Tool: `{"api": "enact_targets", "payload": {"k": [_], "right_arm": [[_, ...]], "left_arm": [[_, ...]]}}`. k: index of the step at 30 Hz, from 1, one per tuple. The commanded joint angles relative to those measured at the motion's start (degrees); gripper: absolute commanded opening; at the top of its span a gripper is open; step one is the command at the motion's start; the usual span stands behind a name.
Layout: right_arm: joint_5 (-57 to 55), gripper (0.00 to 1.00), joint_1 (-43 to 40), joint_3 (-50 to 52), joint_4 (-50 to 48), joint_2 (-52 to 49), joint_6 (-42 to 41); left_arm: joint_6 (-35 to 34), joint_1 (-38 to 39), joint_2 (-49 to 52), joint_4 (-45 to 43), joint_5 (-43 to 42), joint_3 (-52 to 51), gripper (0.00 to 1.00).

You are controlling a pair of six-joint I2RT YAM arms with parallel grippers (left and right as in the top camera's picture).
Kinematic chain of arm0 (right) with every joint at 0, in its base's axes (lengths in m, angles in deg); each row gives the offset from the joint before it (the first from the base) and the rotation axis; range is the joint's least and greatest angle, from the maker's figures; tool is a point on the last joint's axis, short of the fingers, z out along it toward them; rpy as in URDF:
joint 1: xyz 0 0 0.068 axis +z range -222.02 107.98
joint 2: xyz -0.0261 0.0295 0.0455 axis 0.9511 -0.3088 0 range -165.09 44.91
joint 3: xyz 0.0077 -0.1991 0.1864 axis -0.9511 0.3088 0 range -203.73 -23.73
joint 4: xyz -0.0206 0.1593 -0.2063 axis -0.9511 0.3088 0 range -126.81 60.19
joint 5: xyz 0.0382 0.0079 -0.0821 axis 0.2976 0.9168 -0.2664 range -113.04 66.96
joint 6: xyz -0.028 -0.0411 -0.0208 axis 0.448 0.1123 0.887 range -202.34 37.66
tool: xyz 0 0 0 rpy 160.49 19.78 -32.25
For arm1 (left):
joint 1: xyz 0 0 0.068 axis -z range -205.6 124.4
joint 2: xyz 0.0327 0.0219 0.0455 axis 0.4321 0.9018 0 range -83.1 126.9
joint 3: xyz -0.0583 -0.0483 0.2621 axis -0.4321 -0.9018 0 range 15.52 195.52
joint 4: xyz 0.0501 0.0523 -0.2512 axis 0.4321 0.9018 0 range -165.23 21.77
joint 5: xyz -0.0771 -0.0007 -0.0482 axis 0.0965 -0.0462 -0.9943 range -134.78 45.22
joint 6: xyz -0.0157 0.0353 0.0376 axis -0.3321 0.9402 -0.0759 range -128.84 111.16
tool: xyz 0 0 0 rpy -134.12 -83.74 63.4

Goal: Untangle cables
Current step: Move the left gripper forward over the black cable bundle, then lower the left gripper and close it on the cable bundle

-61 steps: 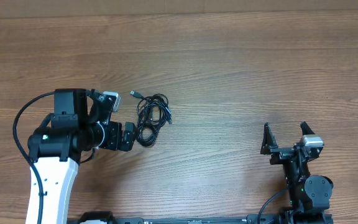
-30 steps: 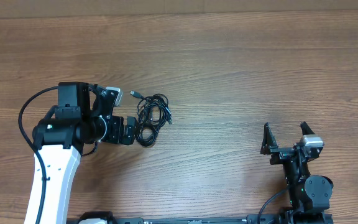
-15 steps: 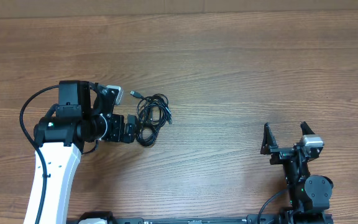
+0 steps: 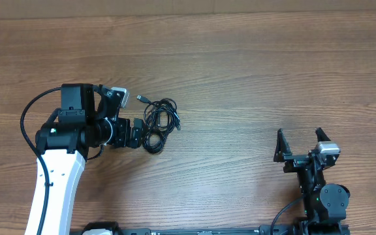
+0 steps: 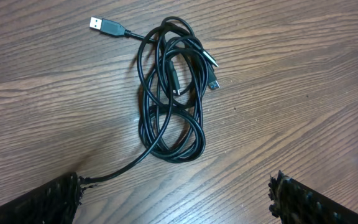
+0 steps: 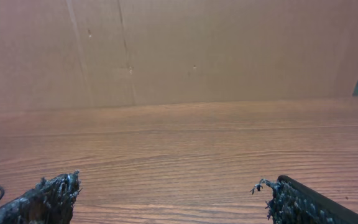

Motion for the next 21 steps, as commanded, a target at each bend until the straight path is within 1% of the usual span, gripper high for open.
{"api": "enact_targets", "payload": {"k": [1, 12, 14, 18, 21], "right_arm": [[-0.5, 1.0, -0.3, 0.6, -0.3, 0.5, 0.4], [-0.5, 1.0, -0.3, 0.6, -0.3, 0.5, 0.4], [-0.5, 1.0, -0.3, 0.6, -0.3, 0.5, 0.4], [-0.5, 1.0, -0.3, 0.6, -0.3, 0.5, 0.4], [-0.5, 1.0, -0.3, 0.6, -0.3, 0.5, 0.4]], "left_arm": [[0.9, 0.4, 0.2, -0.3, -1.1, 1.2, 1.0], [1.3, 0.4, 1.1, -3.1, -0.3, 1.2, 1.0], [1.3, 0.4, 2.6, -3.4, 1.1, 1.2, 1.0], [1.6, 0.5, 8.0, -3.8, 0.8, 1.2, 0.99], [4.1, 1.4, 11.3, -4.9, 0.7, 1.2, 1.0]]}}
